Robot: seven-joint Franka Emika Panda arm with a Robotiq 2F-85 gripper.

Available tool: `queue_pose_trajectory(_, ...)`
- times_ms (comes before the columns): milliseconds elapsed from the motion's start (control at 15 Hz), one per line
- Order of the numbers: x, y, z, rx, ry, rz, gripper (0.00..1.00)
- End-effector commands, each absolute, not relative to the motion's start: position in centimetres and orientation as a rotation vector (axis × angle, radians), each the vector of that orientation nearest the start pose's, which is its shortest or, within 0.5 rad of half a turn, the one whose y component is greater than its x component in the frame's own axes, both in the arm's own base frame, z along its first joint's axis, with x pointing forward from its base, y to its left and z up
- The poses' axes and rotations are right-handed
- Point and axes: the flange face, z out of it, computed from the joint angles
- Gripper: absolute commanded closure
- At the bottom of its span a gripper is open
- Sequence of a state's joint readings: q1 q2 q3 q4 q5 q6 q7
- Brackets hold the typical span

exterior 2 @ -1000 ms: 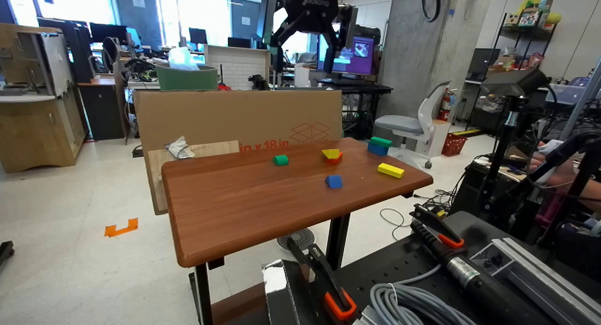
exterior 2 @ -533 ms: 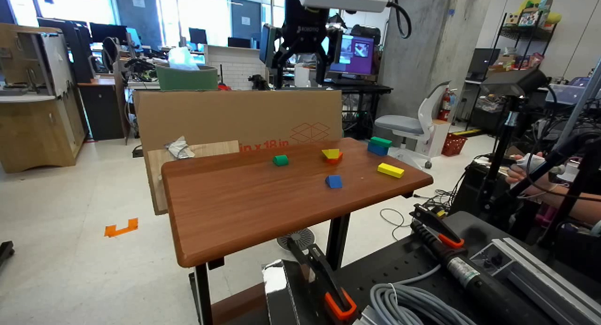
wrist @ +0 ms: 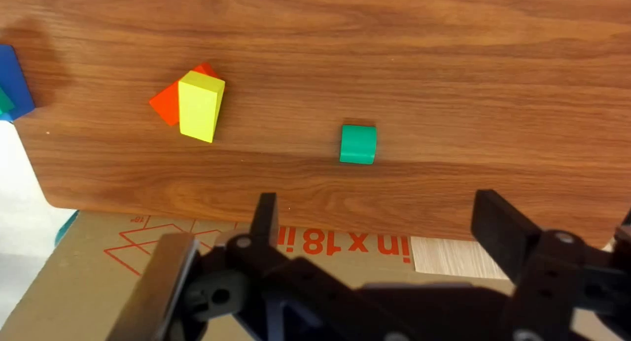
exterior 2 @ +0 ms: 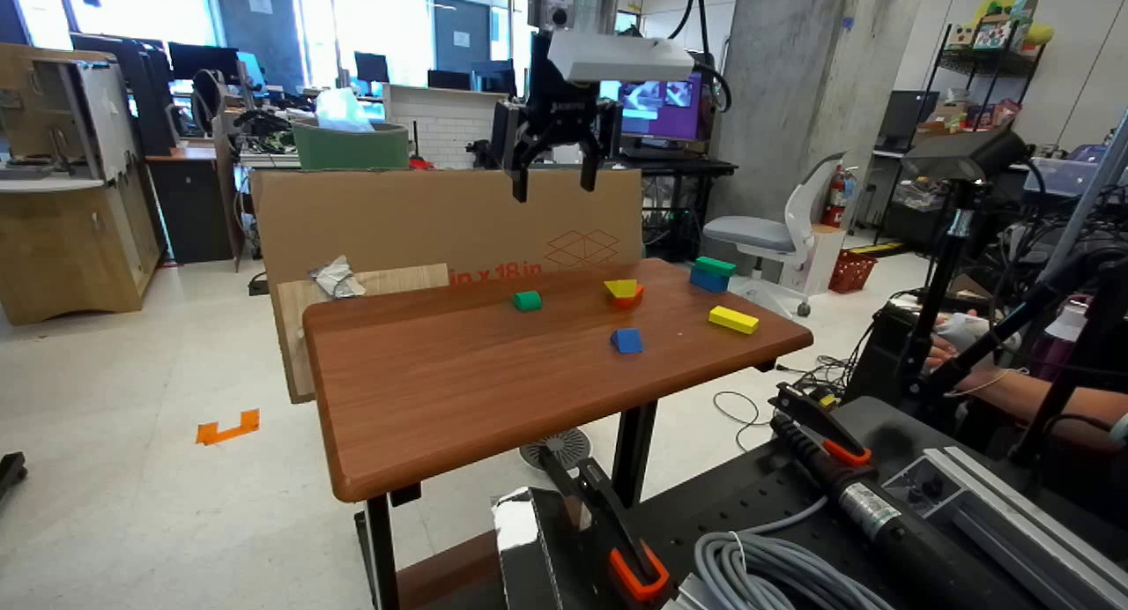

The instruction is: Move the green object slightly backward to the left

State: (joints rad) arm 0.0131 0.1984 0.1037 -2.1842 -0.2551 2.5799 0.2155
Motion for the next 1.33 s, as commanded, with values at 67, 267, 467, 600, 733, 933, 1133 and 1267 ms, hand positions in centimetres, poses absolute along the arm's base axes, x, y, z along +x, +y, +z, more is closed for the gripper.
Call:
queue_pose_trajectory(67,59.9,7.2,29.2,-3.151,-0.211,-0.327,0.00)
queue_pose_trajectory(267,61.1,6.8,27.3,-3.117,-0.194,-0.270,0.00)
queue_pose_trajectory(467,62.2,6.3,26.0,-3.103,-0.186,-0.240,0.00)
queue_pose_trajectory(600,63.0,6.1,25.3,-3.101,-0.183,-0.225,0.00)
queue_pose_trajectory(733,63.5,5.8,24.4,-3.103,-0.175,-0.202,0.00)
queue_pose_trajectory(933,64.1,5.2,22.9,-3.119,-0.150,-0.165,0.00)
queue_pose_trajectory(1133,64.3,4.7,21.3,-3.135,-0.139,-0.117,0.00)
queue_pose_trajectory(1267,64.3,4.5,20.2,-3.141,-0.133,-0.080,0.00)
